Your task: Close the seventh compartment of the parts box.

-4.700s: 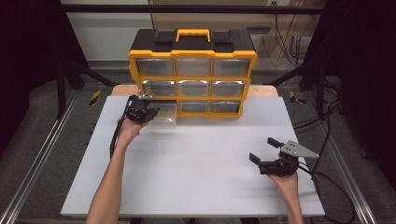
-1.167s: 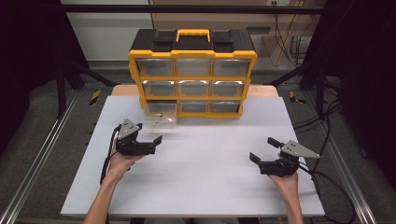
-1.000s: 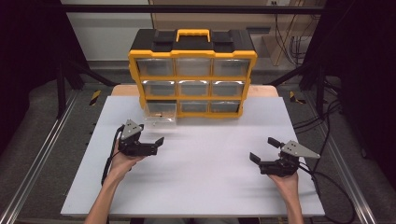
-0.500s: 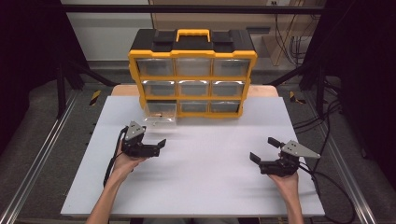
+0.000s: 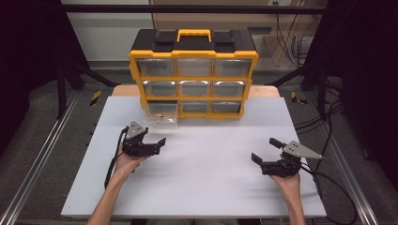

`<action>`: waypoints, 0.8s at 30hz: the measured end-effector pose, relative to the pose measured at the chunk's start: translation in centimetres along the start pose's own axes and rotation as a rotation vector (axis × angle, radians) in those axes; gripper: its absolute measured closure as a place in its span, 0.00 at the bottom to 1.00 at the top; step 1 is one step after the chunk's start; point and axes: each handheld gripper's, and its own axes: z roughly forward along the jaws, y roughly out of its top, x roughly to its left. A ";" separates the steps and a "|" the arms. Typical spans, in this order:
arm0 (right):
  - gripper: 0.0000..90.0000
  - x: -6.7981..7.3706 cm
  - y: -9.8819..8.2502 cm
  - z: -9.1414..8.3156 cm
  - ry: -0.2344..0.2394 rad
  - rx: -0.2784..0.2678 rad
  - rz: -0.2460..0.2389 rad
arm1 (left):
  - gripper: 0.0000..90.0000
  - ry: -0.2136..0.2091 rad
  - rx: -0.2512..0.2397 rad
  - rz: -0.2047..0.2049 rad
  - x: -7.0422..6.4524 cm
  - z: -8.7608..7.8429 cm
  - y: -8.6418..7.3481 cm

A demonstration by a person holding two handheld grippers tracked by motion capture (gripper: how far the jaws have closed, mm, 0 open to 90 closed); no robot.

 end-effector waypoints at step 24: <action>0.00 0.1 -0.1 0.1 0.003 0.008 -0.002 | 0.57 0.026 0.001 -0.010 0.3 0.1 0.3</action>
